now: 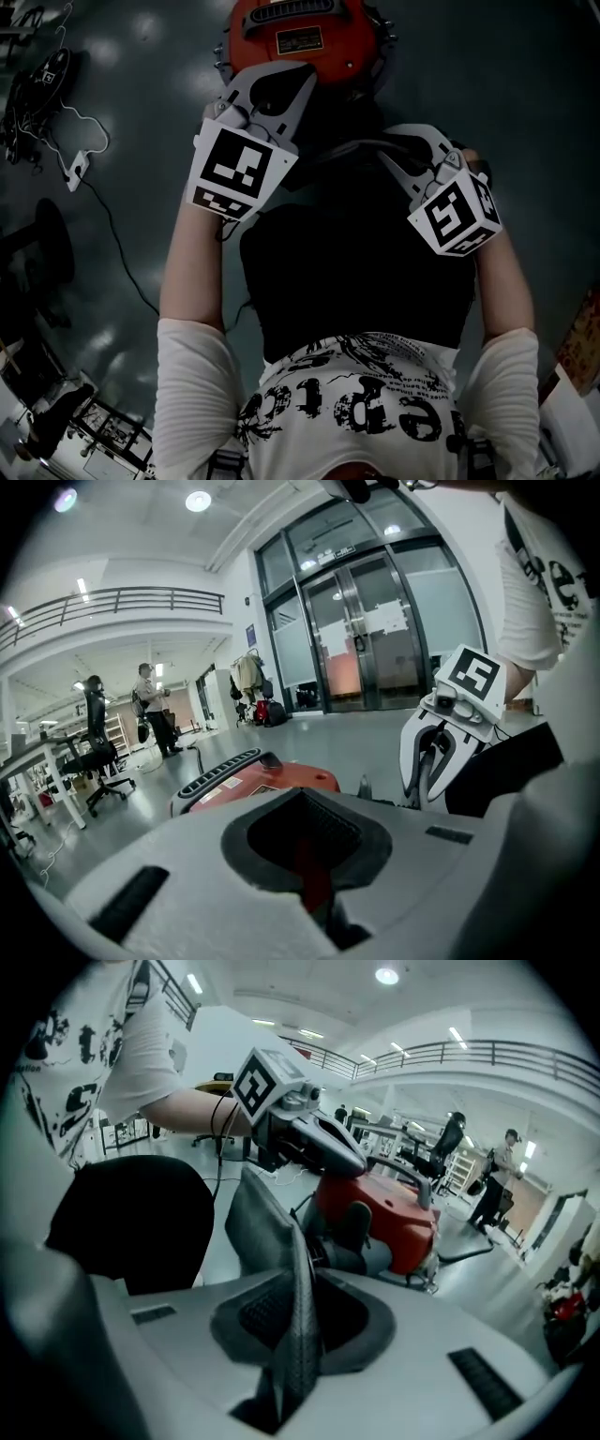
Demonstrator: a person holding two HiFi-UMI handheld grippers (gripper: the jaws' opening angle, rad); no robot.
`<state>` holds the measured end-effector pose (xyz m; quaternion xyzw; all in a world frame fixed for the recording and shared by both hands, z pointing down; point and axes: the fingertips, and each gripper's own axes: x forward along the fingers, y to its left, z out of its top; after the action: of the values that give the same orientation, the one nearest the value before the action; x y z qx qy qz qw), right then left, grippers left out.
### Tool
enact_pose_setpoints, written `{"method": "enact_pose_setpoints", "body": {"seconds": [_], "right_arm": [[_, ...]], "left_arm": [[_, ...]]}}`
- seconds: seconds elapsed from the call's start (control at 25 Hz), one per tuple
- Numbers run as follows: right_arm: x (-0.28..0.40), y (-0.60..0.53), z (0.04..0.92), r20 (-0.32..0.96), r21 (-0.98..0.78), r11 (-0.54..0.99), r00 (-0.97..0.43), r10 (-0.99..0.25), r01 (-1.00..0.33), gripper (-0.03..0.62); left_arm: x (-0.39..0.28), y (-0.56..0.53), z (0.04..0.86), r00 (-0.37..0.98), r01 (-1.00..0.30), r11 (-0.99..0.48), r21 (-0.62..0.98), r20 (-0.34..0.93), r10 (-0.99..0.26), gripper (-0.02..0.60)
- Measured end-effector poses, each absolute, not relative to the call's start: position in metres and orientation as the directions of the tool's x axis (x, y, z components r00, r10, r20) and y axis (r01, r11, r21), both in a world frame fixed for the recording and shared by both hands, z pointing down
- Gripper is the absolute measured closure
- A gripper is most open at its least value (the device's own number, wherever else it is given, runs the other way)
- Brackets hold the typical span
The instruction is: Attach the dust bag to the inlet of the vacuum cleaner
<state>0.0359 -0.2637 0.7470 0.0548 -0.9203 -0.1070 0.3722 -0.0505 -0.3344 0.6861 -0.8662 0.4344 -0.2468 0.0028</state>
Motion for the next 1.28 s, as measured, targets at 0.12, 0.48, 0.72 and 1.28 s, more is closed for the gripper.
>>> {"method": "enact_pose_setpoints", "body": {"seconds": [0.12, 0.48, 0.72, 1.28], "right_arm": [[0.028, -0.268, 0.744, 0.656, 0.289, 0.957, -0.725, -0.211, -0.017, 0.546], [0.033, -0.273, 0.755, 0.639, 0.174, 0.977, -0.741, -0.206, -0.121, 0.546], [0.03, -0.278, 0.753, 0.63, 0.185, 0.973, -0.743, -0.226, -0.139, 0.546], [0.024, -0.271, 0.758, 0.685, 0.076, 0.989, -0.714, -0.143, -0.125, 0.533]], "left_arm": [[-0.051, -0.336, 0.687, 0.494, -0.744, -0.618, -0.256, 0.411, -0.766, 0.578], [-0.047, -0.334, 0.694, 0.49, -0.742, -0.619, -0.257, 0.421, -0.763, 0.579], [-0.051, -0.336, 0.69, 0.479, -0.747, -0.61, -0.263, 0.423, -0.769, 0.58], [-0.06, -0.33, 0.695, 0.463, -0.734, -0.575, -0.361, 0.354, -0.813, 0.578]]}}
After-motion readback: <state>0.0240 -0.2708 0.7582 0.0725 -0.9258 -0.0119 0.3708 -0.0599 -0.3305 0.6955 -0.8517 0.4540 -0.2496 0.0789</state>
